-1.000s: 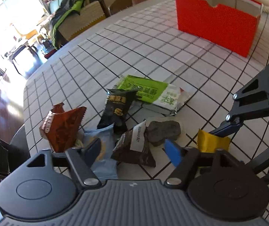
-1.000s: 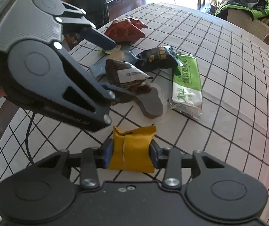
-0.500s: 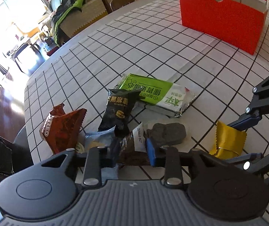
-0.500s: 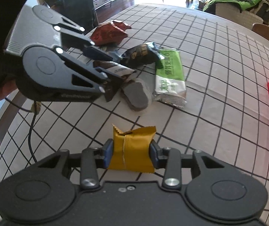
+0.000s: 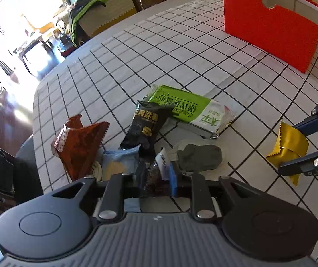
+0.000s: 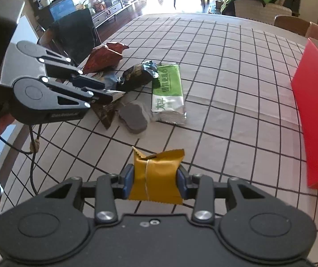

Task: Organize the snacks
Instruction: 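Grasp the dark wrapped snack with the left gripper while the right lifts the yellow candy, then carry the dark snack and yellow candy over the red box, then open the left gripper dropping the dark snack while the right releases the yellow candy, then move both tools back over the snack pile, then grasp the brown Oreo bag with the left gripper while the right grasps the green packet, then carry the Oreo bag and green packet over the red box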

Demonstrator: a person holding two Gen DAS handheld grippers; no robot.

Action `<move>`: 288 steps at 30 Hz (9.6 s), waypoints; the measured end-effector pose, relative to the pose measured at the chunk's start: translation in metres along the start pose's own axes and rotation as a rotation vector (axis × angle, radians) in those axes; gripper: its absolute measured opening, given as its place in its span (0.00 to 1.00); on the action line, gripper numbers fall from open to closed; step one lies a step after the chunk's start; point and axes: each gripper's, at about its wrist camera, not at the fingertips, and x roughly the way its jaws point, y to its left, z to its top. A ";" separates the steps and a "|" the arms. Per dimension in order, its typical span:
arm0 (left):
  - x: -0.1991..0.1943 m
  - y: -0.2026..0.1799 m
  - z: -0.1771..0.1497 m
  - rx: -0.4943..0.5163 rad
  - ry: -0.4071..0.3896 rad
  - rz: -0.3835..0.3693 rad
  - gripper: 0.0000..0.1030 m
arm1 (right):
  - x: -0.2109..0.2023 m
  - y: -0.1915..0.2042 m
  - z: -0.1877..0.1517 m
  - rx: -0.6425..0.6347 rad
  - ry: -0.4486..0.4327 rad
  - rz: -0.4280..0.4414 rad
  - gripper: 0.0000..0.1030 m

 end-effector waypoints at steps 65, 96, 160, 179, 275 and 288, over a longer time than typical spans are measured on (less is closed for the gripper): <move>-0.090 -0.089 0.128 -0.328 -0.212 -0.126 0.33 | -0.171 -0.172 0.016 0.128 -0.252 -0.159 0.38; 0.028 -0.229 0.287 -0.223 0.065 -0.105 0.33 | -0.126 -0.330 0.022 0.167 -0.064 -0.199 0.38; -0.100 -0.155 0.185 -0.338 -0.283 -0.076 0.78 | -0.193 -0.208 0.025 0.114 -0.252 -0.118 0.79; -0.115 -0.052 0.072 -0.492 -0.307 -0.021 0.91 | -0.136 -0.113 0.039 0.084 -0.234 -0.025 1.00; -0.023 0.147 -0.012 -0.933 0.110 -0.042 0.37 | -0.015 -0.036 0.066 0.112 -0.080 -0.029 0.41; -0.066 0.085 0.029 -0.822 0.027 -0.097 0.37 | -0.089 -0.068 0.058 0.149 -0.168 -0.066 0.41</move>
